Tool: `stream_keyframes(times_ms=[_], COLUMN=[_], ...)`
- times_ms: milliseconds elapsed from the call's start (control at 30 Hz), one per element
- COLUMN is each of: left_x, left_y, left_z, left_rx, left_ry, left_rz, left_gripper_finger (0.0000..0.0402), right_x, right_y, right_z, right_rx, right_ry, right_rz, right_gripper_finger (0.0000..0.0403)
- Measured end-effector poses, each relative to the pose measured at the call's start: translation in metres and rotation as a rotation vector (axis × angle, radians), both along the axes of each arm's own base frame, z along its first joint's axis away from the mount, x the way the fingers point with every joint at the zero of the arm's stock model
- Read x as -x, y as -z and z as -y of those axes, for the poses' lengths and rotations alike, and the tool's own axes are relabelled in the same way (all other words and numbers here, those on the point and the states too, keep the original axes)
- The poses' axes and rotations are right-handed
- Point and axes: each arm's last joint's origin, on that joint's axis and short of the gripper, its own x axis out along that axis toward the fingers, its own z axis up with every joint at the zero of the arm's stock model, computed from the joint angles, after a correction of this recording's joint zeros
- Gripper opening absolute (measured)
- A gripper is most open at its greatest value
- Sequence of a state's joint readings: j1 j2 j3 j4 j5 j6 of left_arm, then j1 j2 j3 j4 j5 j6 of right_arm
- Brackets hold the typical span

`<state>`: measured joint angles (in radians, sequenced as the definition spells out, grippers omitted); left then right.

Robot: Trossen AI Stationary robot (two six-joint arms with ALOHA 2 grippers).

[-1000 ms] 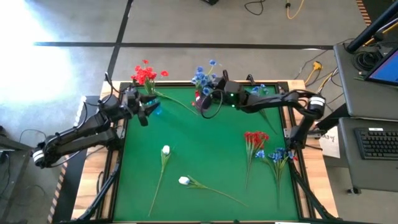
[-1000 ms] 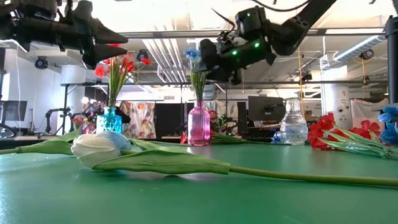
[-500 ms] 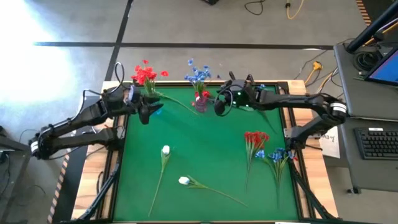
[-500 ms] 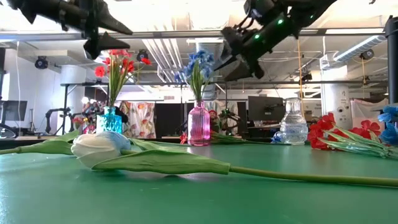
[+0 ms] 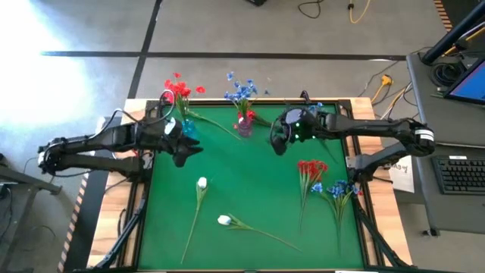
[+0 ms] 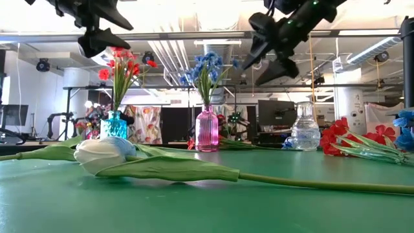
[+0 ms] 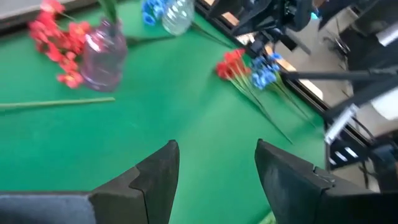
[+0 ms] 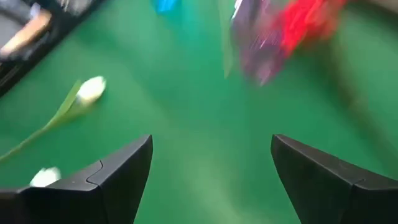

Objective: Sort flowers into vase by color
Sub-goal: Put the top red flowers into the blue vase

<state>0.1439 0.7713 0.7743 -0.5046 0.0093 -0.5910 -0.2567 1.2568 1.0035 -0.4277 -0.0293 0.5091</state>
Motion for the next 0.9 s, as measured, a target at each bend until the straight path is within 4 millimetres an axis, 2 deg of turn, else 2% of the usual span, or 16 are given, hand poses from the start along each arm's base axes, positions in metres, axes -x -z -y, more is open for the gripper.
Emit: stream_keyframes(times_ms=[233, 433, 667, 900], left_x=[-0.012, -0.022, -0.028, -0.029], left_y=[-0.001, 0.003, 0.008, 0.009], left_z=[0.013, 0.015, 0.015, 0.015], left_rx=[-0.012, -0.036, -0.038, -0.062], left_ry=[0.076, 0.096, 0.099, 0.113], left_rz=[-0.008, -0.016, -0.049, -0.055], left_gripper_finger=[0.0199, 0.0199, 0.0199, 0.0199], right_x=[0.015, 0.037, 0.049, 0.035], right_y=[0.017, 0.026, 0.028, 0.026], right_z=[-0.029, -0.042, -0.043, -0.038], right_rx=[-0.322, -0.446, -0.417, -0.256], right_ry=[-0.041, 0.05, -0.016, -0.079], right_rz=[-0.237, -0.495, -0.614, -0.48], right_gripper_finger=[0.0308, 0.0299, 0.0298, 0.0297])
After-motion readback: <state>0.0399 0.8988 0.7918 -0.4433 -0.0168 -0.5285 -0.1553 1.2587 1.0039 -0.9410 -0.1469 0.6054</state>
